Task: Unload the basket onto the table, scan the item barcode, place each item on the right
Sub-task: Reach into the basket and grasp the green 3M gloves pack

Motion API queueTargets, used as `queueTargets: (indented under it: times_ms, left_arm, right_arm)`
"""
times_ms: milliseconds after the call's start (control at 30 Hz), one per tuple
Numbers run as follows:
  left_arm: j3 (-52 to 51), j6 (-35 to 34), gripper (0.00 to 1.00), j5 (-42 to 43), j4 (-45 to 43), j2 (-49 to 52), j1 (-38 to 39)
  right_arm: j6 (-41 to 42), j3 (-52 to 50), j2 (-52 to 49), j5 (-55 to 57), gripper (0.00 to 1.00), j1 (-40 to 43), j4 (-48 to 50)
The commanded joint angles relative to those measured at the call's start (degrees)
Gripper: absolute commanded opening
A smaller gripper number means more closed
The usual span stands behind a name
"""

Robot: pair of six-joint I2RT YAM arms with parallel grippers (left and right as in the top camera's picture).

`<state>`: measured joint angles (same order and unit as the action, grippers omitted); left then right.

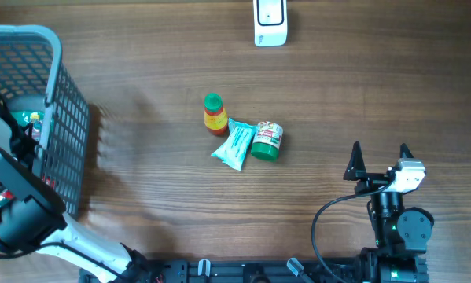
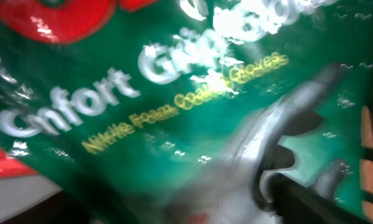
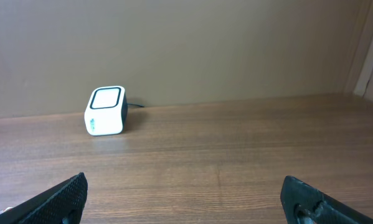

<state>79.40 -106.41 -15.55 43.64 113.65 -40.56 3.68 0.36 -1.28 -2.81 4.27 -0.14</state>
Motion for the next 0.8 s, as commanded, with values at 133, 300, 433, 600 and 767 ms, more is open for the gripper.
queueTargets:
  times_ms: [133,300,433,600,767]
  left_arm:
    - [-8.0,2.7,0.04,3.6,-3.1,2.1,-0.1]
    - [-8.0,13.2,0.04,4.6,-9.2,-13.2,-0.1]
    - [-8.0,13.5,0.04,4.6,-11.3,-28.9,-0.1]
    - [-8.0,13.5,0.04,6.2,-11.4,-41.2,-0.1]
    - [-8.0,13.5,0.04,22.2,-19.0,-49.2,-0.1]
  right_arm:
    - [0.8,0.0,0.3,-0.6,1.0,0.1,0.2]
    - [0.8,0.0,0.3,-0.6,1.0,0.1,0.2]
    - [0.9,0.0,0.3,-0.6,1.0,0.1,0.2]
    - [0.8,0.0,0.3,-0.6,1.0,0.1,0.2]
    - [0.9,0.0,0.3,-0.6,1.0,0.1,0.2]
